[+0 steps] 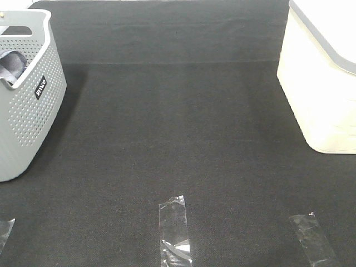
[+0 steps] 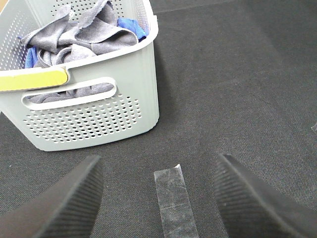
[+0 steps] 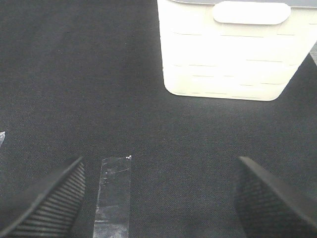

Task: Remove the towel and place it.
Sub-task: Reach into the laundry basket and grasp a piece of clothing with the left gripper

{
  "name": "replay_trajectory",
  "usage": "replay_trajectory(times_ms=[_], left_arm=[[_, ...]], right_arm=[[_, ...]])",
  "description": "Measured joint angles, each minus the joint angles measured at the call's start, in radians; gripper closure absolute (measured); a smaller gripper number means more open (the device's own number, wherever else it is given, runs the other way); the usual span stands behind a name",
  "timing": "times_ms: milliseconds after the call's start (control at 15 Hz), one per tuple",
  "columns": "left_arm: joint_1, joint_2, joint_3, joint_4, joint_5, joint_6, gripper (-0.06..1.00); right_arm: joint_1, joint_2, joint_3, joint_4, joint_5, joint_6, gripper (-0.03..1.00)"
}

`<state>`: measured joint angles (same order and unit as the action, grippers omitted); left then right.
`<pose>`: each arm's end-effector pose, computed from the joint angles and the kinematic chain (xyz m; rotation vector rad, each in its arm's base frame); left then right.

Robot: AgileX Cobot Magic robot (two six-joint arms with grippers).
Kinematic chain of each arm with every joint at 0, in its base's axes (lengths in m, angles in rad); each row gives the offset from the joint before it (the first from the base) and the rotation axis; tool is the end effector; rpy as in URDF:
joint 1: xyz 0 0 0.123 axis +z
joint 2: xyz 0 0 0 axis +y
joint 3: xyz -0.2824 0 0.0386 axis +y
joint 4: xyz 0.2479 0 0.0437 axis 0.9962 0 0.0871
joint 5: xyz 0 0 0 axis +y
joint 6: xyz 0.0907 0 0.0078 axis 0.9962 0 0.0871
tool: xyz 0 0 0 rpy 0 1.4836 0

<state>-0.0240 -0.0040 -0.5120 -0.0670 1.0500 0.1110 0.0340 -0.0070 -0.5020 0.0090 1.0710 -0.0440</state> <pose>-0.0067 -0.0051 0.2815 0.1393 2.0111 -0.0245 -0.0066 0.0005 0.2769 -0.0803 2.0440 0.0045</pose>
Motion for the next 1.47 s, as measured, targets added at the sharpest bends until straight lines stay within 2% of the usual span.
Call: replay_trajectory(times_ms=[1467], left_arm=[[0.000, 0.000, 0.000, 0.000, 0.000, 0.000, 0.32]], right_arm=[[0.000, 0.000, 0.000, 0.000, 0.000, 0.000, 0.21]])
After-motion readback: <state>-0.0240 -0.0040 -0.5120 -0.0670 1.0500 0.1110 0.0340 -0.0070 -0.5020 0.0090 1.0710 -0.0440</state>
